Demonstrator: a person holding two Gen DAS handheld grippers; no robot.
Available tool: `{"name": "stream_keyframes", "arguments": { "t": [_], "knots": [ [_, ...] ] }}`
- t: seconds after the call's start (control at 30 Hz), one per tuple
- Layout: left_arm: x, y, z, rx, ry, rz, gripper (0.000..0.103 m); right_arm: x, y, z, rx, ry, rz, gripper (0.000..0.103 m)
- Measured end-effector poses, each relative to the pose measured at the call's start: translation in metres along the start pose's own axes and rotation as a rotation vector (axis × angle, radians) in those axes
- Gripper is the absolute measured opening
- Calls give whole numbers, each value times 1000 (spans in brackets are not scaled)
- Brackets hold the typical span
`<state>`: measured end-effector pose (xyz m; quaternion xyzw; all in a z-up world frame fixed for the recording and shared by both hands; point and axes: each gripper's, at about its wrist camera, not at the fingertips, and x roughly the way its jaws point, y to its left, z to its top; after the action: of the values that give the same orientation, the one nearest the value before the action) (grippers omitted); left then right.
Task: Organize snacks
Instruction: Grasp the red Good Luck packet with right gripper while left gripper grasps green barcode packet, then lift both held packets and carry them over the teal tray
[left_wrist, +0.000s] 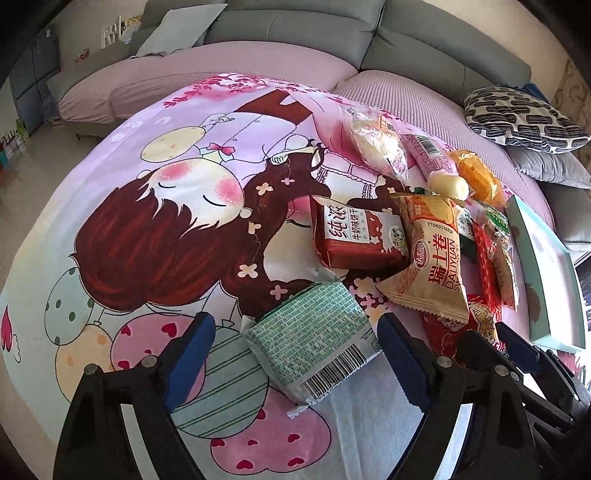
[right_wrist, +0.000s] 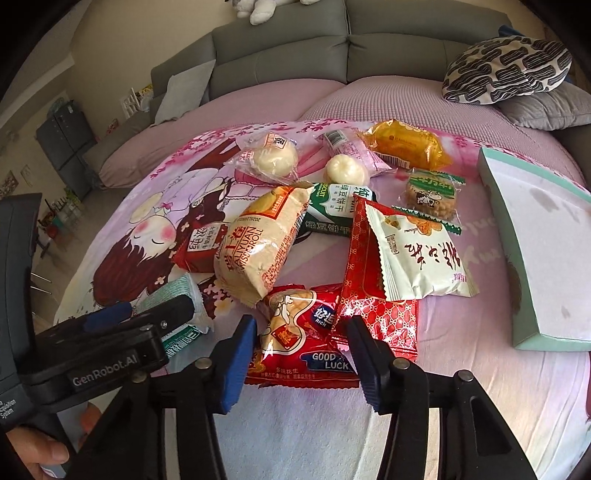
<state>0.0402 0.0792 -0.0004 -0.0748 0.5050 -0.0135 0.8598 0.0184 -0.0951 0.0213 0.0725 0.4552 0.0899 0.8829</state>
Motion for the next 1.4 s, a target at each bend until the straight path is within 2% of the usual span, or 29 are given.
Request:
{"name": "stream_keyframes", "arguments": {
  "t": [0.07,0.13,0.4,0.47,0.6,0.63,0.9,1.0,1.07,1.17,1.4],
  "knots": [
    [1,-2,0,6,4,-4,79,-1,0,0,1,-3,4,50],
    [2,-4,0,15,6,1,75,-2,-1,0,5,-6,7,47],
    [-1,-7,-1,31,-10,15,68,-8,-2,1,7,-23,29,39],
    [-2,-6,-1,31,-11,17,66,-11,-2,1,9,-34,44,33],
    [-4,-7,-2,32,-10,21,65,-15,2,2,-13,-44,64,28],
    [-5,-7,-2,32,-11,22,64,-15,3,2,-17,-43,66,16],
    [-13,-10,-4,43,-16,32,64,-14,-5,1,9,-22,86,17],
    [-13,-11,-7,51,-4,28,64,-11,-5,-1,5,-5,76,27],
    [-11,-10,-8,53,2,26,64,-6,-6,-2,10,18,66,42],
    [-10,-8,-9,48,6,22,64,3,-6,-5,15,57,54,49],
    [-9,-5,-9,45,7,9,64,20,-3,-9,25,101,56,49]
  ]
}}
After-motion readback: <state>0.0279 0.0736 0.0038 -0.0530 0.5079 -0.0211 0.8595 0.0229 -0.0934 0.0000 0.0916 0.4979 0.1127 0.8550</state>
